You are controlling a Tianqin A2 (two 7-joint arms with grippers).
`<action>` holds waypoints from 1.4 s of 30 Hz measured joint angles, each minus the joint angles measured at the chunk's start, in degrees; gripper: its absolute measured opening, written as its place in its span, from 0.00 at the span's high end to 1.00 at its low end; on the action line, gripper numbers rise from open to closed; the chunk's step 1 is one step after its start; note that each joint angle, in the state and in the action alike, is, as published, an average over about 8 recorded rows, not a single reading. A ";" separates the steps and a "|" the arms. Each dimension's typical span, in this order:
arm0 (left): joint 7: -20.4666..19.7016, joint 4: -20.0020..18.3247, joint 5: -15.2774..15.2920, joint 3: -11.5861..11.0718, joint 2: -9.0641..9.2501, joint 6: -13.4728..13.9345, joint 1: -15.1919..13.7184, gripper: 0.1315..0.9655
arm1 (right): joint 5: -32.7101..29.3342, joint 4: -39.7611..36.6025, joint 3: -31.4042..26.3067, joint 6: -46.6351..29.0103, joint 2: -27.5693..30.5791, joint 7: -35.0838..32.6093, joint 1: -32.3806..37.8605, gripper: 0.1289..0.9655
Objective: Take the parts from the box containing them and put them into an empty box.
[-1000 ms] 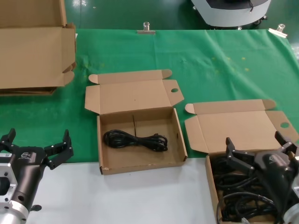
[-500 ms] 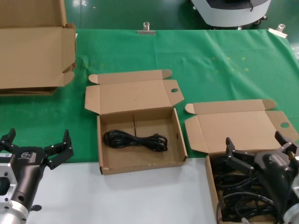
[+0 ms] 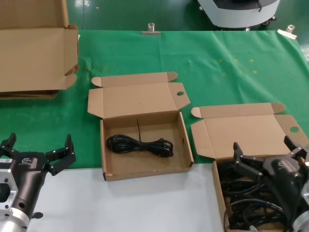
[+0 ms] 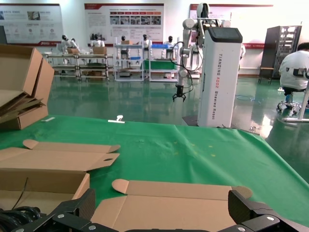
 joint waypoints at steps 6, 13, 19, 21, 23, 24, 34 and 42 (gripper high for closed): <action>0.00 0.00 0.00 0.00 0.00 0.00 0.00 0.00 | 0.00 0.00 0.00 0.00 0.00 0.00 0.00 0.00; 0.00 0.00 0.00 0.00 0.00 0.00 0.00 0.00 | 0.00 0.00 0.00 0.00 0.00 0.00 0.00 0.00; 0.00 0.00 0.00 0.00 0.00 0.00 0.00 0.00 | 0.00 0.00 0.00 0.00 0.00 0.00 0.00 0.00; 0.00 0.00 0.00 0.00 0.00 0.00 0.00 0.00 | 0.00 0.00 0.00 0.00 0.00 0.00 0.00 0.00; 0.00 0.00 0.00 0.00 0.00 0.00 0.00 0.00 | 0.00 0.00 0.00 0.00 0.00 0.00 0.00 0.00; 0.00 0.00 0.00 0.00 0.00 0.00 0.00 0.00 | 0.00 0.00 0.00 0.00 0.00 0.00 0.00 0.00; 0.00 0.00 0.00 0.00 0.00 0.00 0.00 0.00 | 0.00 0.00 0.00 0.00 0.00 0.00 0.00 0.00; 0.00 0.00 0.00 0.00 0.00 0.00 0.00 0.00 | 0.00 0.00 0.00 0.00 0.00 0.00 0.00 0.00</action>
